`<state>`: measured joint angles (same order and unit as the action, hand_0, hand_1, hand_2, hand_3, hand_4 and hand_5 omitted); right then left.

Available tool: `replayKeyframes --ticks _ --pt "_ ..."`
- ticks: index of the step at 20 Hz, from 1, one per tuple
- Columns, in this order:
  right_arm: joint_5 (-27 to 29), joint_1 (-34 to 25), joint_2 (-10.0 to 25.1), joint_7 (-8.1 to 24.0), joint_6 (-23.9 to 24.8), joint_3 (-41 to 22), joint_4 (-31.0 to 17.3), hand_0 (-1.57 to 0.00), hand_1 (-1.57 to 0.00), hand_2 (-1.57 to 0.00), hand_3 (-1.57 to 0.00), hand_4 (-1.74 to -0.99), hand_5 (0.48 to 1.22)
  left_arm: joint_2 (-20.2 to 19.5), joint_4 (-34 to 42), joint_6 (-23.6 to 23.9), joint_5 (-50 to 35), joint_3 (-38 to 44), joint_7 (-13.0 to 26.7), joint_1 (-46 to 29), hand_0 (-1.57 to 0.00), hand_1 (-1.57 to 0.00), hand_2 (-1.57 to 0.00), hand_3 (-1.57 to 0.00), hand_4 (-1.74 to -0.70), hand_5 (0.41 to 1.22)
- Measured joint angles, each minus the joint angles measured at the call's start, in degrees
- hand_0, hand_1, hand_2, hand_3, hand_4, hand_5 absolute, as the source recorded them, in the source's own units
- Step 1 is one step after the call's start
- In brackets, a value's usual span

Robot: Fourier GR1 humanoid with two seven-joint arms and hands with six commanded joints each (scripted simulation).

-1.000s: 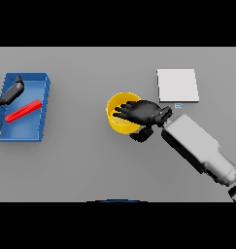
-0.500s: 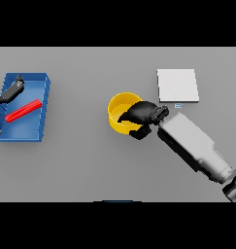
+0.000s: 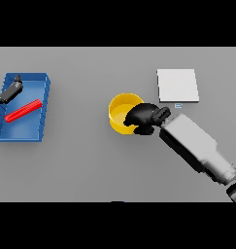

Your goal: Pick up the red beaker and tilt it to pour out 1 green nut into yellow bowl. Pick up the yellow bowl and place it on the metallic measuring scale.

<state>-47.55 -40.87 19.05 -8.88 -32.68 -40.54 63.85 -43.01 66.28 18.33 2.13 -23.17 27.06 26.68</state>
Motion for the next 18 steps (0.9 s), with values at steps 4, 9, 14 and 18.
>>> replayKeyframes --ticks 4,9,14,18 --pt "1.1 -0.3 0.2 -0.3 0.5 0.3 0.6 -1.53 -1.53 -1.31 -1.40 -1.725 1.210 0.1 0.4 -0.3 0.0 -0.2 0.0 0.3 0.00 0.00 0.00 0.00 -0.73 0.685" --pt "2.9 -0.8 2.6 1.7 -2.8 2.4 5.6 -1.56 -1.56 -1.40 -1.27 -1.736 1.217 -0.1 -0.2 -0.3 0.1 0.0 -0.2 0.6 0.00 0.00 0.00 0.00 -0.74 0.690" --pt "3.6 -2.1 5.6 3.9 -4.0 5.5 9.6 -1.57 -1.57 -1.44 -1.26 -1.739 1.220 -0.5 1.0 0.1 0.2 0.0 -0.7 -0.1 0.00 0.00 0.00 0.00 -0.74 0.697" --pt "3.7 -3.2 6.0 3.7 -2.5 7.6 7.9 -1.57 -1.57 -1.47 -1.35 -1.740 1.220 0.0 0.0 0.0 0.2 0.1 -0.6 0.7 0.00 0.00 0.00 0.00 -0.74 0.700"
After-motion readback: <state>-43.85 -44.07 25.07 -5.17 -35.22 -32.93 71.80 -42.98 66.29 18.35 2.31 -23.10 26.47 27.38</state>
